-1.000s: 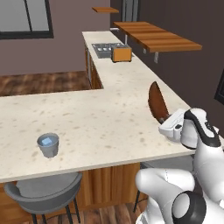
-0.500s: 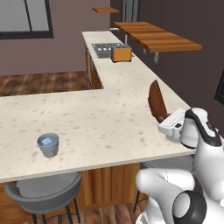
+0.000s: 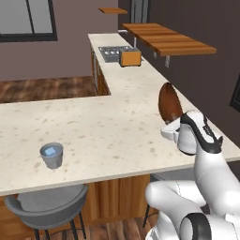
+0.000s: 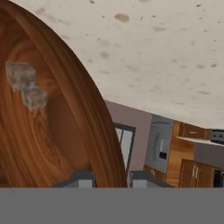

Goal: There are four ice cubes in the ice bowl. Place two ice cubes in each glass of water.

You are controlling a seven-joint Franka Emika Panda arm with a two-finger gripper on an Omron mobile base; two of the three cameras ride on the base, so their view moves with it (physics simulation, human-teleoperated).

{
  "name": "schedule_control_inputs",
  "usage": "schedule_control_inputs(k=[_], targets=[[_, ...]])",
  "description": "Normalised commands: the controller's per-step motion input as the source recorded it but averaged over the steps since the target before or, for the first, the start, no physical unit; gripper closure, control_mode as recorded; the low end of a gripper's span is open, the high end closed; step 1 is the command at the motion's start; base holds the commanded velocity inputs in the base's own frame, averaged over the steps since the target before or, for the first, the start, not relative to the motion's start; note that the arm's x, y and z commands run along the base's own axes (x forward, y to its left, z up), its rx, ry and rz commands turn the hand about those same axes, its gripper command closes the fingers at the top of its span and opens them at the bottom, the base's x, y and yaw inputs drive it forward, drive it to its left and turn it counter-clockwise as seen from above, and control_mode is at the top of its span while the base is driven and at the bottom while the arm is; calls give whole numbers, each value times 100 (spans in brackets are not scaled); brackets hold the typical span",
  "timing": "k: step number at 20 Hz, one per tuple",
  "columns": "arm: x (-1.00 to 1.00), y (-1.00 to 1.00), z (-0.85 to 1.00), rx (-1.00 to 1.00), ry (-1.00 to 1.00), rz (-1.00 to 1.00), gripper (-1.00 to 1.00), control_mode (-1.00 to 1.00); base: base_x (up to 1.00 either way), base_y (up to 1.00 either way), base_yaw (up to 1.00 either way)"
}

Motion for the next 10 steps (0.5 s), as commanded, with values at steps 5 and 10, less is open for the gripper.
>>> schedule_control_inputs(k=[5,10], targets=[[0,-19,0,8,0,0,100,-100,0,0,0],[0,-5,0,17,0,0,100,-100,0,0,0]])
